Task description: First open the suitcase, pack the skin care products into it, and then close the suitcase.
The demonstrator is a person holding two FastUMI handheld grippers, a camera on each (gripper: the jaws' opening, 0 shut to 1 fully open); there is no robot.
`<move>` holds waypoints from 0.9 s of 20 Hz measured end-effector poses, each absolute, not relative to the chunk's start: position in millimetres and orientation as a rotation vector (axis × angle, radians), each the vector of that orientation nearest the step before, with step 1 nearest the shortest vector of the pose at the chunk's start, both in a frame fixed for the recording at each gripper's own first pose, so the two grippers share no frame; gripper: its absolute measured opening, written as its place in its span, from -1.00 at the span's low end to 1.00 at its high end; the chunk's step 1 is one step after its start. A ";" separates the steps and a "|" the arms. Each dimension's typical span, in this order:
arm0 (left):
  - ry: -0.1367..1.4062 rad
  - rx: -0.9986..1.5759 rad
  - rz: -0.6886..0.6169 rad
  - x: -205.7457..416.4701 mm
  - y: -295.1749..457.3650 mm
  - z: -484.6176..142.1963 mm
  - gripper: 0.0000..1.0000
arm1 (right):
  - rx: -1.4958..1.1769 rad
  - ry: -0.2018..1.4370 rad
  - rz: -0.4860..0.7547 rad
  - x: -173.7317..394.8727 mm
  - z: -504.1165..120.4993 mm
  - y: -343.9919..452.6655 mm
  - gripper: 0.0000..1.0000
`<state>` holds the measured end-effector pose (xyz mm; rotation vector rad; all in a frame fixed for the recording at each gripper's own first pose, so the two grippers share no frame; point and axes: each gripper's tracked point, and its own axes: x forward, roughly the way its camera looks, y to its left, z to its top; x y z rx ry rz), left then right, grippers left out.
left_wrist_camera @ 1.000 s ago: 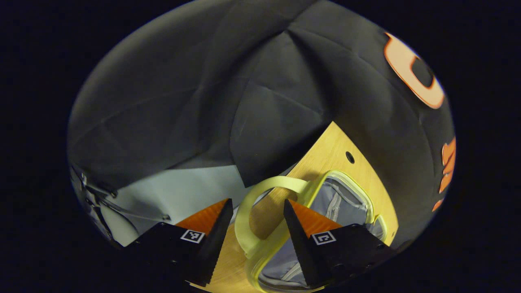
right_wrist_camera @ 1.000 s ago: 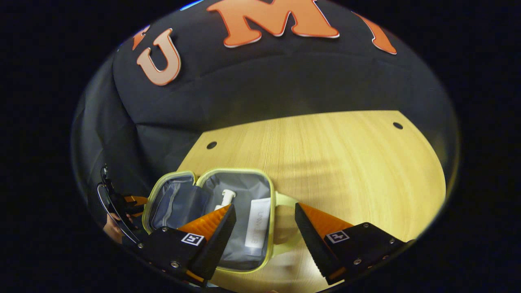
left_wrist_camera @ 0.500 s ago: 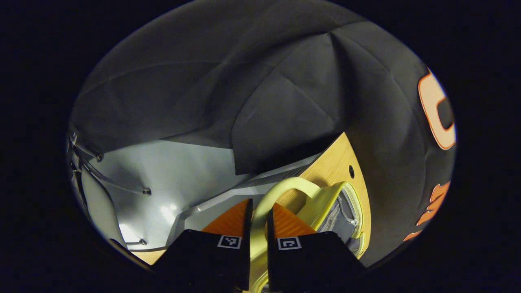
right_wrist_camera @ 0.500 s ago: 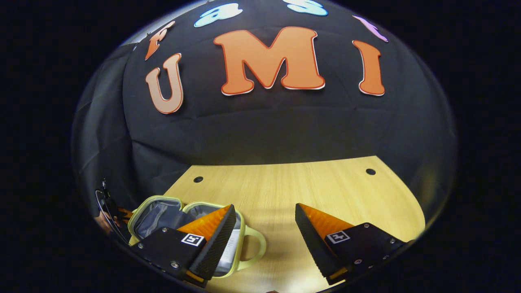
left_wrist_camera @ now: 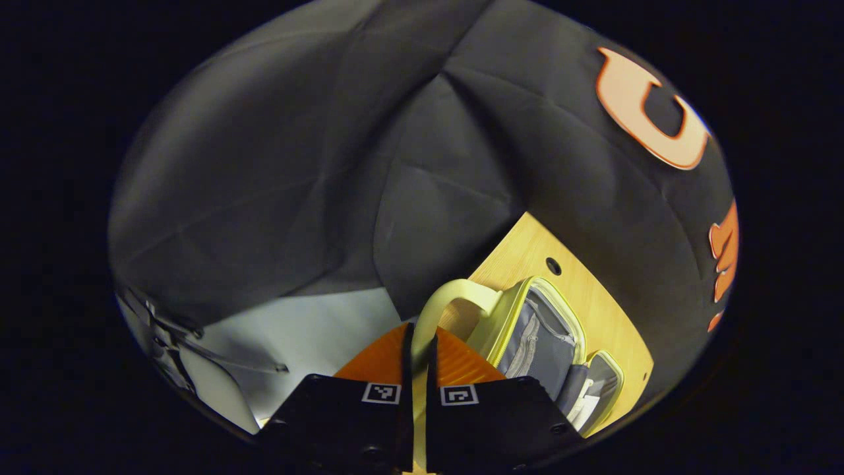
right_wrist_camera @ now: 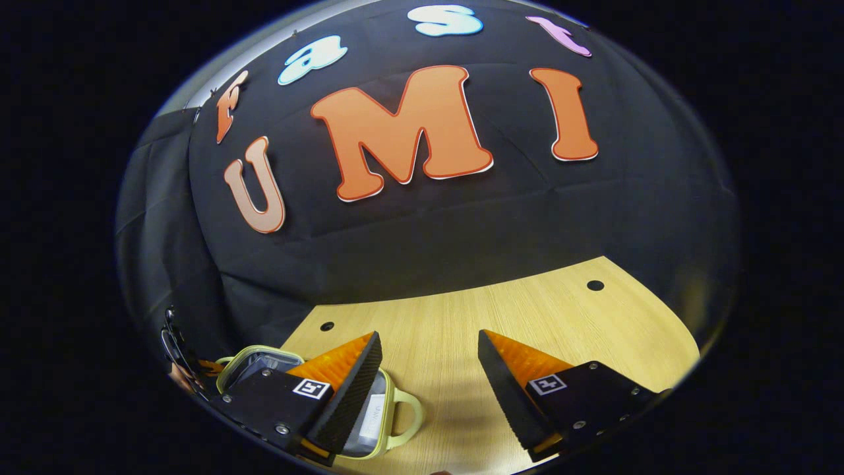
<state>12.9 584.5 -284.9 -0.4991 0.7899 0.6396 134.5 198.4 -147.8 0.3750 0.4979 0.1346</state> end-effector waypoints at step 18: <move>0.596 -0.145 0.262 70.5 407.4 -119.9 -0.87 | 0.219 0.392 0.186 123.9 -122.3 144.6 0.89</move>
